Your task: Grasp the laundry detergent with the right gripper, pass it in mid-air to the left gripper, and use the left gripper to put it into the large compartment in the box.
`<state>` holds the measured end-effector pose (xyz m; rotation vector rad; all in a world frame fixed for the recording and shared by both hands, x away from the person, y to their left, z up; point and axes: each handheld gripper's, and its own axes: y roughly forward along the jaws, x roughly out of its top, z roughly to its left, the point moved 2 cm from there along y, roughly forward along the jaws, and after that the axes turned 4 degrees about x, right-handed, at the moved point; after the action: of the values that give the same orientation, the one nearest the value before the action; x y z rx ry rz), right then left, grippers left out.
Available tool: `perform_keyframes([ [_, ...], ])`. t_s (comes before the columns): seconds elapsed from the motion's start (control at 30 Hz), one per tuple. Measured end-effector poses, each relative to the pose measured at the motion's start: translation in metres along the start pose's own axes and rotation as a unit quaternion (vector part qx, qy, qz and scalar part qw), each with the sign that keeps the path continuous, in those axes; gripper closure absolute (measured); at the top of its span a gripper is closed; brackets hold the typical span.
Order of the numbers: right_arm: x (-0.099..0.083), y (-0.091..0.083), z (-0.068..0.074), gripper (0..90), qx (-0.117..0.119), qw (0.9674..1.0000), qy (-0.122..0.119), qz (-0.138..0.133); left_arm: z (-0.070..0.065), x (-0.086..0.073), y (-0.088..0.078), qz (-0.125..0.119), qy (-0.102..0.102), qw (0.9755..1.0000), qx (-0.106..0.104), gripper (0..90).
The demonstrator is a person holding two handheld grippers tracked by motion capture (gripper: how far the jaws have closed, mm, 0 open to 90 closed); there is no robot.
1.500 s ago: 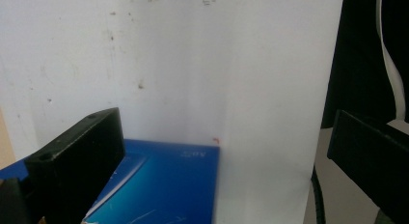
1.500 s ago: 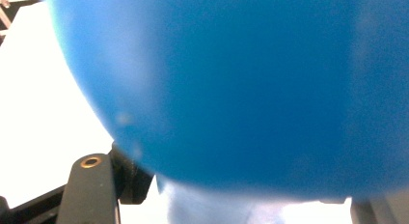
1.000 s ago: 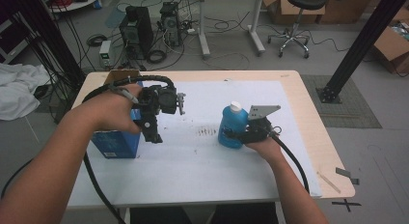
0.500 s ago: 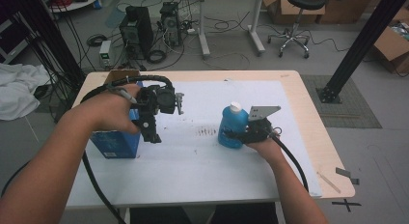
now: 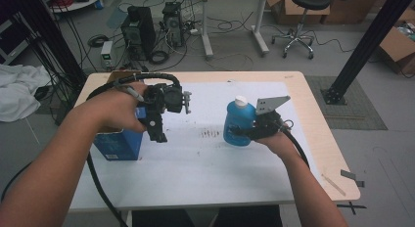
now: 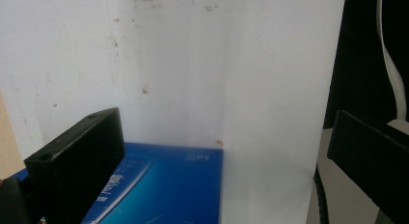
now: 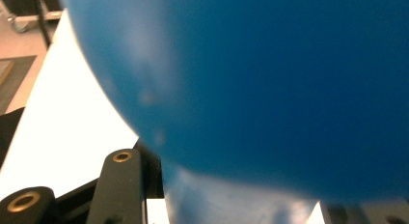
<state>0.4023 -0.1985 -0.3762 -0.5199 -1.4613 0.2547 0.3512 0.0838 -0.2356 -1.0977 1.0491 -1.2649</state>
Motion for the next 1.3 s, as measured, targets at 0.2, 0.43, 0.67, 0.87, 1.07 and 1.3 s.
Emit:
perform_keyframes([
  [0.2,0.020,-0.008,0.012,46.2,0.025,0.9995,-0.019,-0.003,0.001,0.006,-0.002,0.003,0.005,1.0000,-0.002,0.1],
  [0.43,0.036,0.002,0.031,46.1,0.052,0.9978,-0.039,0.014,0.001,0.013,-0.002,0.005,0.010,0.9999,-0.005,0.1],
  [0.67,0.042,0.024,0.048,46.0,0.081,0.9952,-0.052,0.020,0.000,0.017,-0.001,0.006,0.014,0.9999,-0.009,0.1],
  [0.87,0.039,0.045,0.055,46.1,0.097,0.9935,-0.053,0.025,-0.003,0.020,0.004,0.002,0.016,0.9998,-0.014,0.1],
  [1.07,0.035,0.064,0.063,46.1,0.110,0.9926,-0.050,0.008,-0.006,0.021,0.010,-0.002,0.017,0.9997,-0.020,0.1],
  [1.3,0.037,0.086,0.071,46.1,0.118,0.9915,-0.055,-0.004,-0.009,0.025,0.014,-0.002,0.023,0.9994,-0.026,0.1],
])
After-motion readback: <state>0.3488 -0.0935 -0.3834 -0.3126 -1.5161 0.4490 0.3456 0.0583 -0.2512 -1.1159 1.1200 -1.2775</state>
